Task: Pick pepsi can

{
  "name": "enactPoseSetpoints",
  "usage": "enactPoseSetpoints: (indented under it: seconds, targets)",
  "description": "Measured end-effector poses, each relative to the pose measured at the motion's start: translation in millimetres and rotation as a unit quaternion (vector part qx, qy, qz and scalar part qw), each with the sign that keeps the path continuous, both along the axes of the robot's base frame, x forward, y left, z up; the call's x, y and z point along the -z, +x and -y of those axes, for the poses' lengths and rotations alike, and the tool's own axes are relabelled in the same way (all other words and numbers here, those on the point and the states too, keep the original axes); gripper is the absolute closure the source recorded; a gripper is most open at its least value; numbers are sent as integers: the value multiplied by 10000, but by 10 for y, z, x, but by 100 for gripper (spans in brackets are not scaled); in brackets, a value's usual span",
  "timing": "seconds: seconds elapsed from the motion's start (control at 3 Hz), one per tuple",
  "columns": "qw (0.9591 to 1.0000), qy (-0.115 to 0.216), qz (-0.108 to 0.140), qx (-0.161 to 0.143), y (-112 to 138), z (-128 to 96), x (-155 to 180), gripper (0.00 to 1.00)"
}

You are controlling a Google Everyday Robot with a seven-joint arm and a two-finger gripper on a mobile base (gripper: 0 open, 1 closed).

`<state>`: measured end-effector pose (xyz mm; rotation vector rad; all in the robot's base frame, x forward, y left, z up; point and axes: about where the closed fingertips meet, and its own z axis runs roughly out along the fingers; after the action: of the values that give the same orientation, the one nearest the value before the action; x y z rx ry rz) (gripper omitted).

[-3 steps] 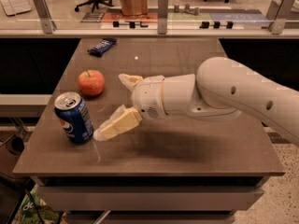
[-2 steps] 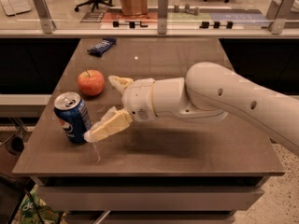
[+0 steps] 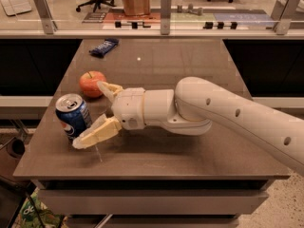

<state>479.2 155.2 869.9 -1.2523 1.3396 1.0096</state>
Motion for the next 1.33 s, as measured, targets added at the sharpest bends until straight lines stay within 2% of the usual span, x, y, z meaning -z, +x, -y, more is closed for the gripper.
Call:
enactPoseSetpoints:
  seconds: [0.33,0.67,1.33]
  targets:
    - [9991,380,96,-146,-56,-71,-41,16]
    - [9977,598,192,-257,-146,-110,-104,40]
    - [9966,684,246,-399,-239,-189,-130,87]
